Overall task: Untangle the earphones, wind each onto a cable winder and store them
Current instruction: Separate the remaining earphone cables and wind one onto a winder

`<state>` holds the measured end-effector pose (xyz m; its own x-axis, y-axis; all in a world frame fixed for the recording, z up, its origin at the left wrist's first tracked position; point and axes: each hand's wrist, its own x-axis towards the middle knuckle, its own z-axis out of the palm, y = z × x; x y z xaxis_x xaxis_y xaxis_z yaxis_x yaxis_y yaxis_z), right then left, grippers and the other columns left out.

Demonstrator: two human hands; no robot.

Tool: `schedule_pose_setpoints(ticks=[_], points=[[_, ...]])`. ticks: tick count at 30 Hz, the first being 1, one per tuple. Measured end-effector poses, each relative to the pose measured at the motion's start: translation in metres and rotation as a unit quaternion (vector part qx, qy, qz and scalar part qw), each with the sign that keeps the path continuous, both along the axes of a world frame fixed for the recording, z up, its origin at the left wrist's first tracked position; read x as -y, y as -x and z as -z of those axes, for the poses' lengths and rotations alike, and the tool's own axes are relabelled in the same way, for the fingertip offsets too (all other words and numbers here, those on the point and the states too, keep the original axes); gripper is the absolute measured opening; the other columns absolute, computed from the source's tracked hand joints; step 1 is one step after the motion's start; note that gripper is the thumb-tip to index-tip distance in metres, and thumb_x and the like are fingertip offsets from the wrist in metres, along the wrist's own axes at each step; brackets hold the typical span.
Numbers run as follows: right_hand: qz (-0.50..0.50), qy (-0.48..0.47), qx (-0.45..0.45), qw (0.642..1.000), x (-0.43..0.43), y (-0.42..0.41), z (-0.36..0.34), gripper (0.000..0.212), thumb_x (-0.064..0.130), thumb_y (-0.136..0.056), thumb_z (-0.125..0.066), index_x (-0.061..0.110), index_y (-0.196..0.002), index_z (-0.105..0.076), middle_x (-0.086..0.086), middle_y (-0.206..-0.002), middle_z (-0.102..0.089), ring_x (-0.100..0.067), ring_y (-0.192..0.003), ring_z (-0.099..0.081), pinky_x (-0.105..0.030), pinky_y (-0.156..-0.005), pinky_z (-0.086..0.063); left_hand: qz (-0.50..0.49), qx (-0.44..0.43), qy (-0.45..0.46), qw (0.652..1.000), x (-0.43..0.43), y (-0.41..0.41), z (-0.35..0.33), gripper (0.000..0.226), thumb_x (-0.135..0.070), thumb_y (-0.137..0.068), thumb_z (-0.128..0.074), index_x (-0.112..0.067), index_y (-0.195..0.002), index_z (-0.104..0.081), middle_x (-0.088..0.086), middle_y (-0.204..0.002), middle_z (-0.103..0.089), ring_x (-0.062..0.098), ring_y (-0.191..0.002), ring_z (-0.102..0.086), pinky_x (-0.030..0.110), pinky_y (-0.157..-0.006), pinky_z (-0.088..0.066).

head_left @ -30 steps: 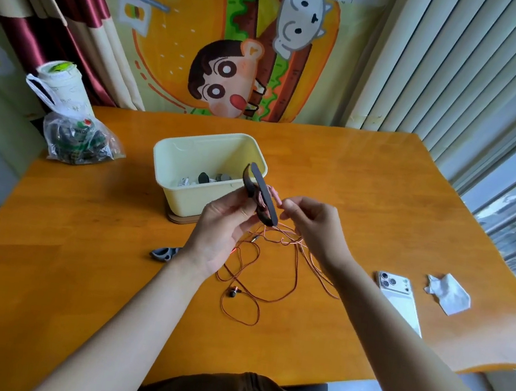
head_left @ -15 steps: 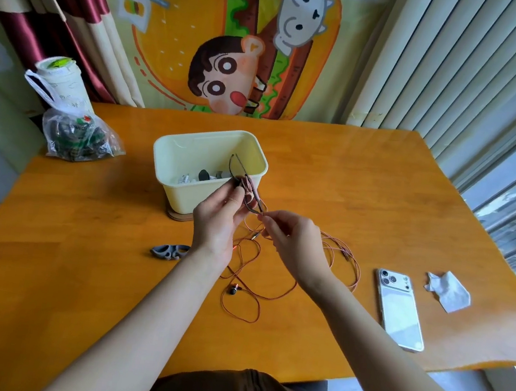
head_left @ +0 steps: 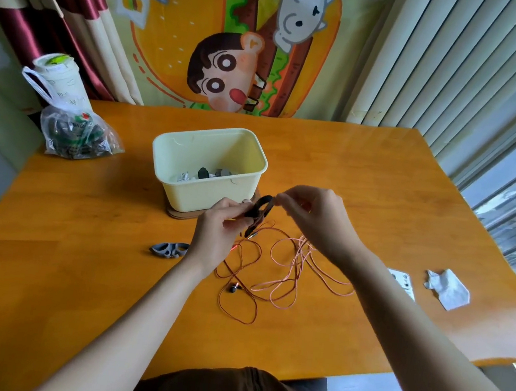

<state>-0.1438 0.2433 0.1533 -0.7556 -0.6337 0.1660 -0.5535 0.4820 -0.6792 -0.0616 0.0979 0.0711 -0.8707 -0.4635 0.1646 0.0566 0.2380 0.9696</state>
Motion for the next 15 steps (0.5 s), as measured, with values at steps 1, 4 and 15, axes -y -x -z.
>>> schedule_pose_setpoints(ticks=[1, 4, 15], points=[[0.002, 0.0, -0.005, 1.0, -0.001, 0.004, -0.003, 0.021, 0.028, -0.093, -0.057, 0.013, -0.092, -0.072, 0.021, -0.066, -0.051, -0.001, -0.056, -0.049, -0.011, -0.051, -0.037, 0.019, -0.005, -0.008, 1.0, 0.0, -0.001, -0.002, 0.035, 0.003, -0.086, -0.061, -0.018, -0.114, -0.06, -0.005, -0.091, -0.061, -0.003, -0.094, -0.06, 0.012, -0.084, -0.045], [0.001, 0.004, -0.014, 1.0, -0.002, 0.013, -0.006, 0.018, 0.026, -0.091, -0.06, 0.011, -0.092, -0.072, 0.021, -0.069, -0.052, 0.003, -0.061, -0.05, -0.008, -0.056, -0.04, 0.058, 0.002, -0.012, 0.998, 0.002, -0.003, -0.004, 0.034, -0.001, -0.086, -0.063, -0.02, -0.114, -0.062, -0.01, -0.094, -0.062, -0.006, -0.094, -0.059, 0.012, -0.085, -0.045], [0.016, 0.071, 0.065, 0.995, -0.005, 0.018, 0.009, 0.023, 0.031, -0.088, -0.062, 0.013, -0.074, -0.067, 0.012, -0.057, -0.053, -0.003, -0.048, -0.043, -0.019, -0.049, -0.036, 0.139, -0.066, -0.165, 0.974, -0.013, -0.005, -0.03, 0.032, -0.011, -0.083, -0.062, -0.006, -0.115, -0.066, 0.013, -0.11, -0.068, 0.023, -0.11, -0.063, 0.03, -0.094, -0.05]])
